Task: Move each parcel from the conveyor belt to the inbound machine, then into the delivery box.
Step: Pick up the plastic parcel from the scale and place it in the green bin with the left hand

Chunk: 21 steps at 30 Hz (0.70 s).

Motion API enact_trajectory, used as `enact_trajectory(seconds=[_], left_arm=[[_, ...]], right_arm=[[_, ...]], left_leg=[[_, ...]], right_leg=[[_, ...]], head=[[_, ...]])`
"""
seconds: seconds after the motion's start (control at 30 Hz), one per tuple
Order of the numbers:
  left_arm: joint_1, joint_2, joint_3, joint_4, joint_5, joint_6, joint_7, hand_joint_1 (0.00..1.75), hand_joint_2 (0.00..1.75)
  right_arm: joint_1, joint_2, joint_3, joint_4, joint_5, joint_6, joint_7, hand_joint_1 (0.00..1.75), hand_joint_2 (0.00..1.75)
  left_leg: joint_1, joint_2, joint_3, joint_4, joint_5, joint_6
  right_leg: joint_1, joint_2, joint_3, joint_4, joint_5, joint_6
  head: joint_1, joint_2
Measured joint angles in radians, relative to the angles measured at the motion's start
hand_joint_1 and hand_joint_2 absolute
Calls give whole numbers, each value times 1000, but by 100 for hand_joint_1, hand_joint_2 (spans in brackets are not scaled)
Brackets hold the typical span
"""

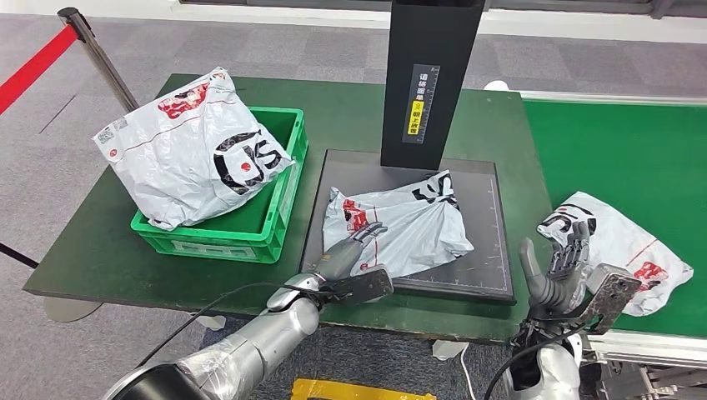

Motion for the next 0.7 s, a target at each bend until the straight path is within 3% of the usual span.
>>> enact_trajectory(seconds=[0.5,0.63,0.7], left_arm=[[-15,6,0,26,-8,-22,8,0,175],[-17,10,12,30,-8,-26,10,175,175],[-18,12,22,30,-8,-22,11,175,175]], right_arm=[[7,8,0,-18,-14,15,0,0,175],[16,11,0,-39,-16,15,1,0,175],[24,12,0,-56,-19,14,3,0,175]], left_leg=[[0,0,0,0,0,0],[0,0,0,0,0,0],[0,0,0,0,0,0]], right_leg=[[0,0,0,0,0,0],[0,0,0,0,0,0],[0,0,0,0,0,0]], head=[[0,0],[0,0],[0,0]])
